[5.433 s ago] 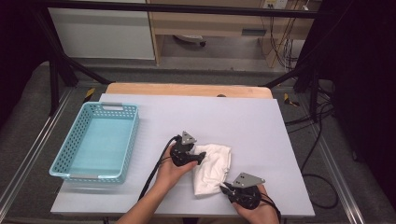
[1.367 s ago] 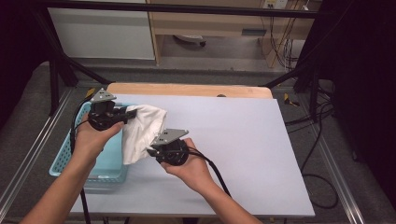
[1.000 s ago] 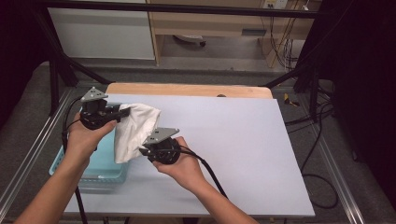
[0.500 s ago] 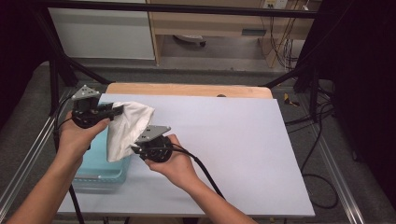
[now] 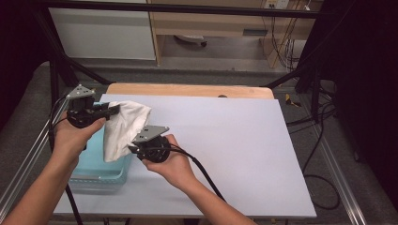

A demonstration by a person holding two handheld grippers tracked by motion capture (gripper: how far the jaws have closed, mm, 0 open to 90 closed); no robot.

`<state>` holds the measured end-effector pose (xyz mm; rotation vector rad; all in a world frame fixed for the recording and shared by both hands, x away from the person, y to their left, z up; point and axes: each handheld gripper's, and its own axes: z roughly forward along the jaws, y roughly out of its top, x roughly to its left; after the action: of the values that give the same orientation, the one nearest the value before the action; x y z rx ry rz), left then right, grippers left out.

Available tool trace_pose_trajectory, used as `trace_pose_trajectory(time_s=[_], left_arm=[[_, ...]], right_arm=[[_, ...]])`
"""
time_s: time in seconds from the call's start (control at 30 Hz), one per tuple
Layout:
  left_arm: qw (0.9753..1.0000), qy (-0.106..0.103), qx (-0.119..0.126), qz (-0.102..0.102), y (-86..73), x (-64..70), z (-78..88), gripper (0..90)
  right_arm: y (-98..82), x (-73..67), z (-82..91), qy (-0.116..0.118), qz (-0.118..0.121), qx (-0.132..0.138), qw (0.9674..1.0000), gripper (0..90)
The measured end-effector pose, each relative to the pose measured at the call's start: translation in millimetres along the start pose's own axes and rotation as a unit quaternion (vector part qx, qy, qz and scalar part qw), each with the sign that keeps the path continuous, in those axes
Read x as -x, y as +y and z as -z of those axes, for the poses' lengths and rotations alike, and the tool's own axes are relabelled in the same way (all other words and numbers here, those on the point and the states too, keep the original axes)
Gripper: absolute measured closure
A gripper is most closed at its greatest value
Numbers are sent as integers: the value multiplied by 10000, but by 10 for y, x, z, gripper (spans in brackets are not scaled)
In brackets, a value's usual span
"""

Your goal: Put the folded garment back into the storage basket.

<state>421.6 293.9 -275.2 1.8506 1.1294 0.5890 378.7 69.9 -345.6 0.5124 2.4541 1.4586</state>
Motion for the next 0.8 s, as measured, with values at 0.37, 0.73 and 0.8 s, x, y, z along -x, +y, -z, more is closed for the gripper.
trace_pose_trajectory(time_s=[0.37,0.73,0.8], left_arm=[[9999,89,-58,3,-18,-112,35,702],[9998,186,-63,12,-1,-217,98,702],[9998,195,-85,4,-3,-235,107,702]], right_arm=[[74,-11,-131,71,55,5,10000,809],[154,-33,-250,141,34,71,9999,809],[160,-35,-271,136,43,81,9999,809]])
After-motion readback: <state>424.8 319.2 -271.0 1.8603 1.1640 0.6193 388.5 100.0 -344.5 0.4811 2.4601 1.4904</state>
